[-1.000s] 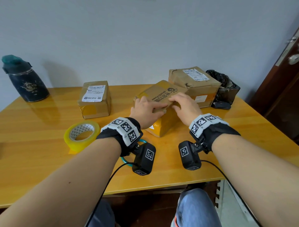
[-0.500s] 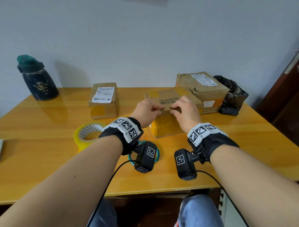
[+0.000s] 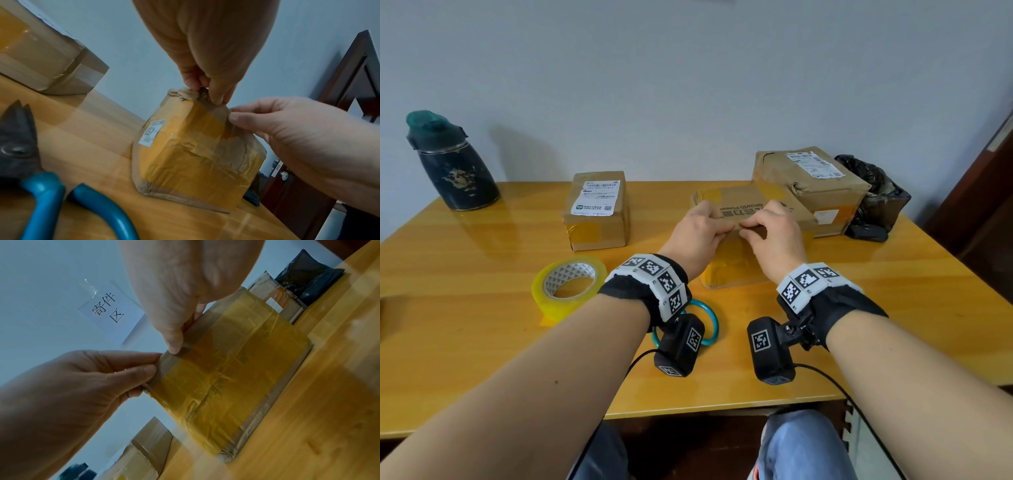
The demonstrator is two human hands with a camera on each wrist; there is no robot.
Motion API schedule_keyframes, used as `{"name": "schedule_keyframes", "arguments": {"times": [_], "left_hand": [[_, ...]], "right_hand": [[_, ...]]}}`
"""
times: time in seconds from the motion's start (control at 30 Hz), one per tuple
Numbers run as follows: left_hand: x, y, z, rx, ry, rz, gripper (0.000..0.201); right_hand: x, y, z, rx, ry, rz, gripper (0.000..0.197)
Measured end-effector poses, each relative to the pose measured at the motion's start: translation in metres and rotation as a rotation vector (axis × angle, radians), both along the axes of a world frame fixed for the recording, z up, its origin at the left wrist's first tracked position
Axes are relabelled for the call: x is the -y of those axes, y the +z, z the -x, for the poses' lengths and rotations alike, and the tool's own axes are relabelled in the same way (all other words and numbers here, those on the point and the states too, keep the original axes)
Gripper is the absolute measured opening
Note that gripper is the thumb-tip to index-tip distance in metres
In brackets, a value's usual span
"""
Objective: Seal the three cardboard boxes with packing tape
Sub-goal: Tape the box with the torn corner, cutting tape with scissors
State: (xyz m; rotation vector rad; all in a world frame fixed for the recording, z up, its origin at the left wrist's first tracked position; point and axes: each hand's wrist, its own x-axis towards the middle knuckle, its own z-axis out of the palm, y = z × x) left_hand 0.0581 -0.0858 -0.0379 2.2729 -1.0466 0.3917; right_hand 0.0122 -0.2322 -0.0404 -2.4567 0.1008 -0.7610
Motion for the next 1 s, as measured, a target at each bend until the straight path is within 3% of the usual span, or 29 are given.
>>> {"name": "schedule_keyframes", "arguments": {"times": [0.07, 0.17, 0.3, 0.43, 0.67, 0.77, 0.9, 1.0], "left_hand": [[0.0, -0.002, -0.001, 0.026, -0.012, 0.024, 0.02], [0.002, -0.001, -0.001, -0.073, 0.024, 0.092, 0.024], [0.001, 0.006, 0.0, -0.268, 0.108, 0.224, 0.05], [0.001, 0.006, -0.003, -0.324, 0.127, 0.294, 0.069], [-0.009, -0.003, -0.004, -0.409, 0.134, 0.361, 0.068], [-0.016, -0.014, -0.004, -0.563, 0.199, 0.438, 0.059], [-0.017, -0.016, -0.005, -0.861, 0.136, 0.663, 0.046], [-0.011, -0.014, -0.006, -0.895, 0.127, 0.722, 0.038]], "right_hand": [[-0.001, 0.004, 0.0, -0.023, 0.042, -0.073, 0.012], [-0.002, 0.01, 0.002, -0.066, 0.092, -0.129, 0.019], [-0.003, 0.013, 0.004, -0.071, 0.141, -0.184, 0.033], [-0.008, 0.005, -0.001, -0.064, 0.091, -0.069, 0.019], [-0.008, -0.003, -0.006, 0.049, 0.075, -0.075, 0.008], [-0.009, -0.006, -0.006, 0.068, 0.067, -0.074, 0.007], [-0.009, -0.007, -0.007, 0.075, 0.063, -0.071, 0.006], [-0.009, -0.008, -0.007, 0.093, 0.064, -0.076, 0.005]]}}
